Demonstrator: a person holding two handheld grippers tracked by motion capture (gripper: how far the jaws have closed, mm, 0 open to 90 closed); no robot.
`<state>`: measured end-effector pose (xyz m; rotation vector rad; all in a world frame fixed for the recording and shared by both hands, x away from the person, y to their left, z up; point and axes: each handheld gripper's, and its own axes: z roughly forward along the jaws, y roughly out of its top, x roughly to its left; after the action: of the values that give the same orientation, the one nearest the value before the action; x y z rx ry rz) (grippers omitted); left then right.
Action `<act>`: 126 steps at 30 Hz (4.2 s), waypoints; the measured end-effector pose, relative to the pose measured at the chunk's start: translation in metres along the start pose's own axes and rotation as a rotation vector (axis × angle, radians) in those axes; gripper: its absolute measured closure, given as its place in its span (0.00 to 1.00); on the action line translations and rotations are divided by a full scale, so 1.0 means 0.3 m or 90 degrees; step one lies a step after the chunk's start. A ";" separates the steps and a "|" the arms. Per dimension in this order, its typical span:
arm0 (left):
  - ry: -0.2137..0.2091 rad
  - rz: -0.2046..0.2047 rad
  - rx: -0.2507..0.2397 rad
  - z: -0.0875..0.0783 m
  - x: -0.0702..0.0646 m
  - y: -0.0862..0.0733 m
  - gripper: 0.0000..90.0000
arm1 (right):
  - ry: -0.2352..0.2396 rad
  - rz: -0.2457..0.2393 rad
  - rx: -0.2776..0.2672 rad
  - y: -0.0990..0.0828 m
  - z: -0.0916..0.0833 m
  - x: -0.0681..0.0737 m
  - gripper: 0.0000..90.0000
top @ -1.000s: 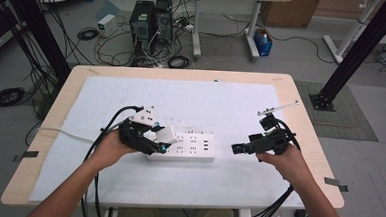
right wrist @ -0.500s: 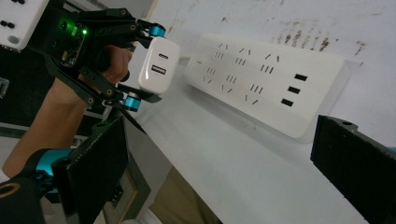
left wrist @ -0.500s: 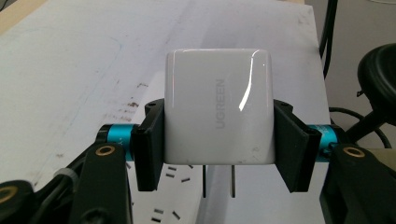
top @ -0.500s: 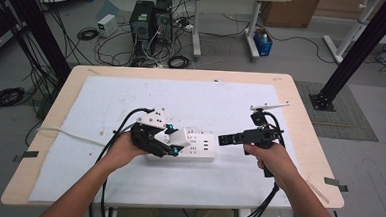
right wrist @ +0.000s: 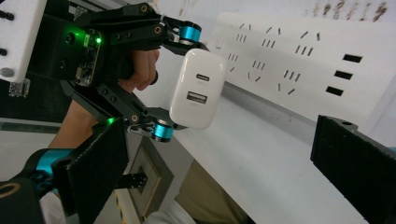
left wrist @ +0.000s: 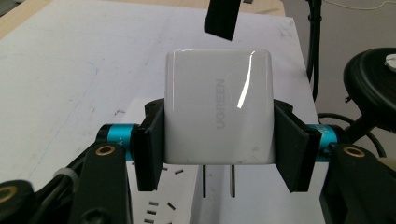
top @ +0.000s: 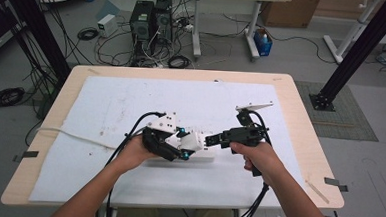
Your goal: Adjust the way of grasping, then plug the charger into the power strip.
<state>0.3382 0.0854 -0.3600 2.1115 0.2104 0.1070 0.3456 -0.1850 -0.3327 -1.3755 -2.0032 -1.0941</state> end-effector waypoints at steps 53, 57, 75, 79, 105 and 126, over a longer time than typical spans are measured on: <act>0.064 0.142 0.046 0.099 -0.070 0.034 0.47 | 0.088 0.076 0.041 0.017 0.126 -0.098 0.69; 0.067 0.080 0.049 0.097 -0.063 0.035 0.29 | 0.065 0.039 0.041 0.015 0.127 -0.098 0.69; 0.105 -0.104 0.235 -0.149 0.056 -0.082 0.19 | -0.127 -0.258 0.070 0.015 0.070 -0.032 0.69; 0.113 -0.119 0.266 -0.209 0.086 -0.110 0.19 | -0.207 -0.364 0.126 0.012 0.087 0.032 0.69; 0.139 -0.185 0.384 -0.365 0.137 -0.216 0.19 | -0.355 -0.545 0.246 0.063 0.093 0.122 0.69; 0.130 -0.167 0.397 -0.383 0.156 -0.211 0.19 | -0.342 -0.523 0.271 0.101 0.080 0.118 0.69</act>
<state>0.3587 0.2231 -0.3544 2.6654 0.7173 0.1105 0.3612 -0.1406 -0.3097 -0.6431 -3.1118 -0.5116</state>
